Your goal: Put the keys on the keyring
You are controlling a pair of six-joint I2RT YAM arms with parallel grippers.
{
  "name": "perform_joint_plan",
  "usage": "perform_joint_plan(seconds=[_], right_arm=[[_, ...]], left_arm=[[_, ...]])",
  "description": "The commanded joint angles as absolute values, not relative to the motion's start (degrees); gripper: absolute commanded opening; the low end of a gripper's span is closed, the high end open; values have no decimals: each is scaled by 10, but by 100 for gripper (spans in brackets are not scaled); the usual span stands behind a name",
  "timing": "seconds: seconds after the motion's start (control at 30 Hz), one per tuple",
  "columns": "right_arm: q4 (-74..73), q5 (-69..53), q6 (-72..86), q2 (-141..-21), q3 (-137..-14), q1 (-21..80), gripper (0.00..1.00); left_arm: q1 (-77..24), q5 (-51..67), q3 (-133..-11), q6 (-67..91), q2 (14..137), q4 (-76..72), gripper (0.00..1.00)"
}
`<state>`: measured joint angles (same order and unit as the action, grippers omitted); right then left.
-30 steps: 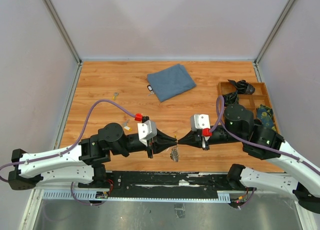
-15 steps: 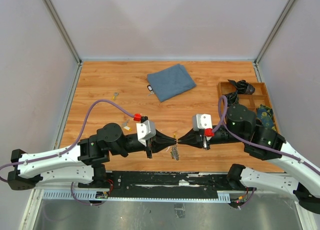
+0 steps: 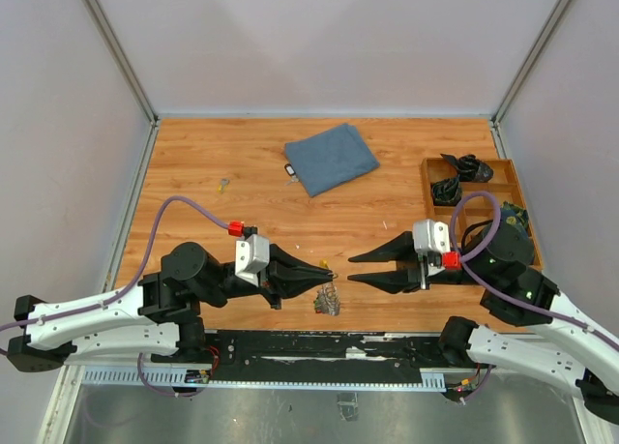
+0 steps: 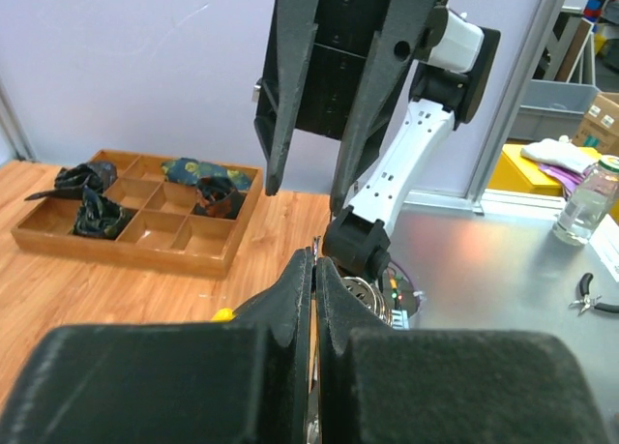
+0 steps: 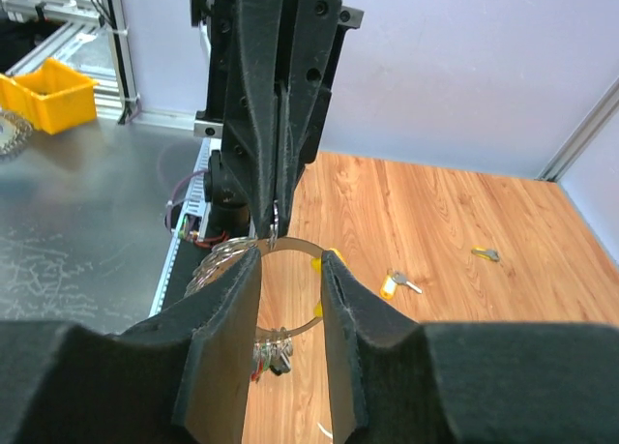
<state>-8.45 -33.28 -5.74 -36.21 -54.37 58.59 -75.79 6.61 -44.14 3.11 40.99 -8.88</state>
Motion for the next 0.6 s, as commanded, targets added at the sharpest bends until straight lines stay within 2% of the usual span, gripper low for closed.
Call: perform_joint_plan(seconds=[0.0,0.57], right_arm=[[5,-329,-4,-365,-532,583,32],[30,-393,19,-404,-525,583,33]], left_arm=[[-758,84,-440,38,406,-141,0],[-758,76,-441,34,397,-141,0]])
